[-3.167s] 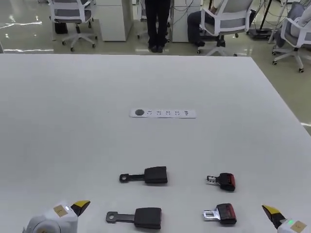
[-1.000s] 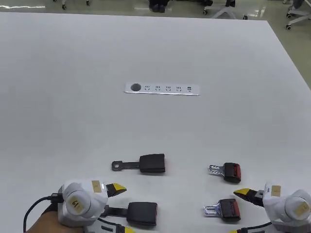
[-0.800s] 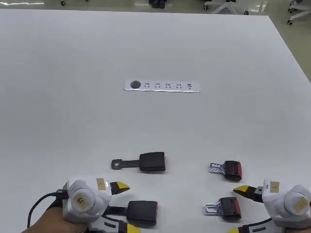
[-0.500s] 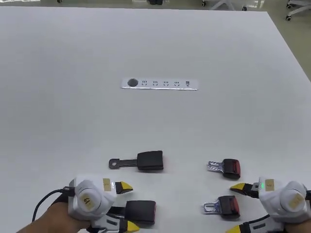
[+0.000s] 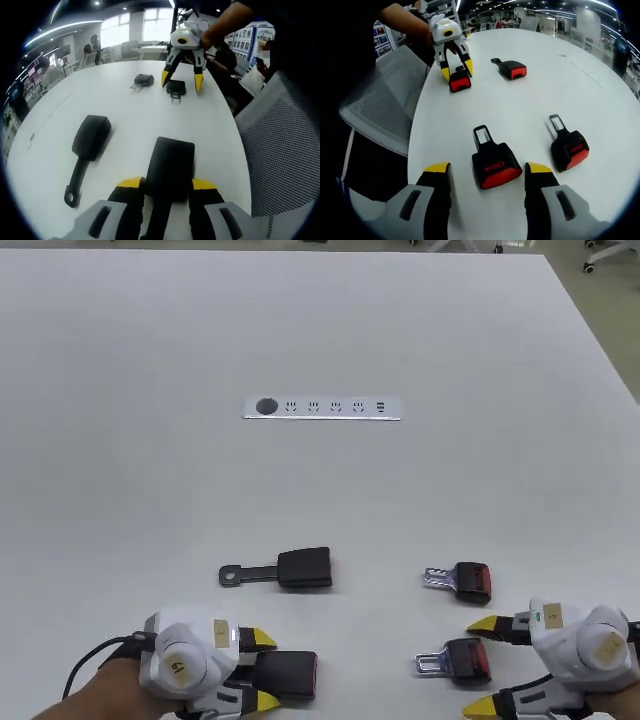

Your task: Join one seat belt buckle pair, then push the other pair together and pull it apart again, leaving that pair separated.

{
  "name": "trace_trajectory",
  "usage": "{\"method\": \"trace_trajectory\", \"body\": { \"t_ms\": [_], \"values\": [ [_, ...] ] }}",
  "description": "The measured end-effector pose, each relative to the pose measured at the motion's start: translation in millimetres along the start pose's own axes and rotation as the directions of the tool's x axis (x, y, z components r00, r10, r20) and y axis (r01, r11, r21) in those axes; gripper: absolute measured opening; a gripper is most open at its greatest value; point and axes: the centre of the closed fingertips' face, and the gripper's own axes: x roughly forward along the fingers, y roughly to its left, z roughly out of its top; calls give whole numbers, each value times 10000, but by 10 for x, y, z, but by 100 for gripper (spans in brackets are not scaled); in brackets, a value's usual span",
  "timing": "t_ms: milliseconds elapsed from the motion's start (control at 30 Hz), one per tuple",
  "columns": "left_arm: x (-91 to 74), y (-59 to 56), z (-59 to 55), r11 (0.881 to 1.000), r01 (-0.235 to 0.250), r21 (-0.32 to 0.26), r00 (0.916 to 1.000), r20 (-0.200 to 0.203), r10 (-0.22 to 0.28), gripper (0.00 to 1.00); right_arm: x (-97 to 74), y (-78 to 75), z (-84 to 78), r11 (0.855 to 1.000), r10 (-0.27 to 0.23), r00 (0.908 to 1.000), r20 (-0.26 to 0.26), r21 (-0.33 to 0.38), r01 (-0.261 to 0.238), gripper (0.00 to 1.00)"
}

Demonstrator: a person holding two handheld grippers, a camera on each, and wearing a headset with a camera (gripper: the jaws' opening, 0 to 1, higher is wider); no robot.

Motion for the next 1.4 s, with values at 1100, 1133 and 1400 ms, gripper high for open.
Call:
{"method": "trace_trajectory", "body": {
  "t_ms": [1100,1133,1400],
  "values": [
    [12,10,-10,9998,85,153,9984,-562,-76,33,127,152,42,9935,67,9987,-504,-1130,-123,32],
    [13,11,-12,9998,84,159,9983,-578,-75,33,138,170,56,9934,84,9986,-518,-1141,-143,32],
    [9,8,-16,10000,26,27,9979,-645,-24,33,213,198,145,9925,143,9986,-508,-1203,-203,32]
  ]
}}
